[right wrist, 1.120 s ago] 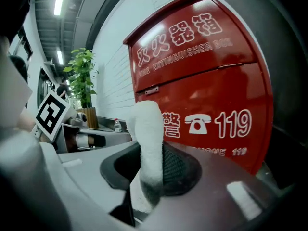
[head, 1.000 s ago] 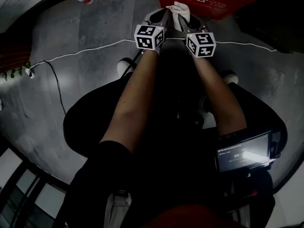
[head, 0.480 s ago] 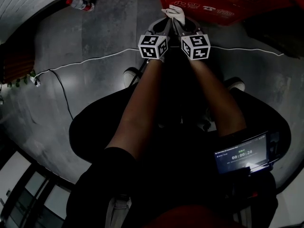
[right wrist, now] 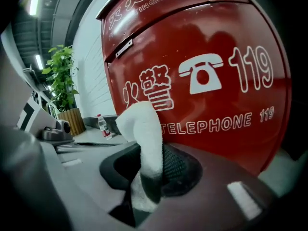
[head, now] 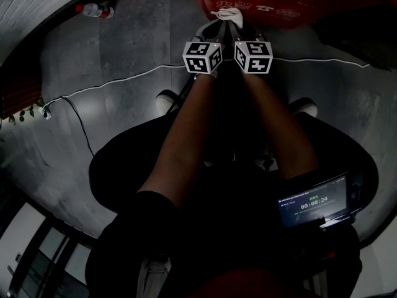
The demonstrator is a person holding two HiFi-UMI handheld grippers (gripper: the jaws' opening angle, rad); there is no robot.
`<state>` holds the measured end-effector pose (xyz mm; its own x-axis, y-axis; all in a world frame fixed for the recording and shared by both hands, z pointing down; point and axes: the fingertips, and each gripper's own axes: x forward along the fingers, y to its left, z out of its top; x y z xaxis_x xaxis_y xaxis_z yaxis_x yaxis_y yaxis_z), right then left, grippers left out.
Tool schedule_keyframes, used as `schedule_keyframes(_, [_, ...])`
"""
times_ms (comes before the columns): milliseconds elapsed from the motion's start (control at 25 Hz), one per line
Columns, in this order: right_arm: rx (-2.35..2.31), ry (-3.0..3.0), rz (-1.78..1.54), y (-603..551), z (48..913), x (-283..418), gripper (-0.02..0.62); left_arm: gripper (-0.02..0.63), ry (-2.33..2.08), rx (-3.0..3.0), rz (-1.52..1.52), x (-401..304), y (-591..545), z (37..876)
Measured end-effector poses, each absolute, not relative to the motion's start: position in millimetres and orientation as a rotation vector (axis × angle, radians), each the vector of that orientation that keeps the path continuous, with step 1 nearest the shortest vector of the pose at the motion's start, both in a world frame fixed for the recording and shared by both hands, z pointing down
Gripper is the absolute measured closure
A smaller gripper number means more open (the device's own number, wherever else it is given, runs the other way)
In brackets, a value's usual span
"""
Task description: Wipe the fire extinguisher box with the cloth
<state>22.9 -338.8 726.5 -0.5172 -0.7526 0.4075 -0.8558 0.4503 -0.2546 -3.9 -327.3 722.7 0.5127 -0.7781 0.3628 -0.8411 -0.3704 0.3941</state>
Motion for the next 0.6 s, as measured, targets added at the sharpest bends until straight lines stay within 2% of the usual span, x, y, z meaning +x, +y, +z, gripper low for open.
schedule_keyframes(600, [1.599,-2.366,0.611,-342,718,128,0.495,0.604,-1.186,2.408,0.197,90,-334,709])
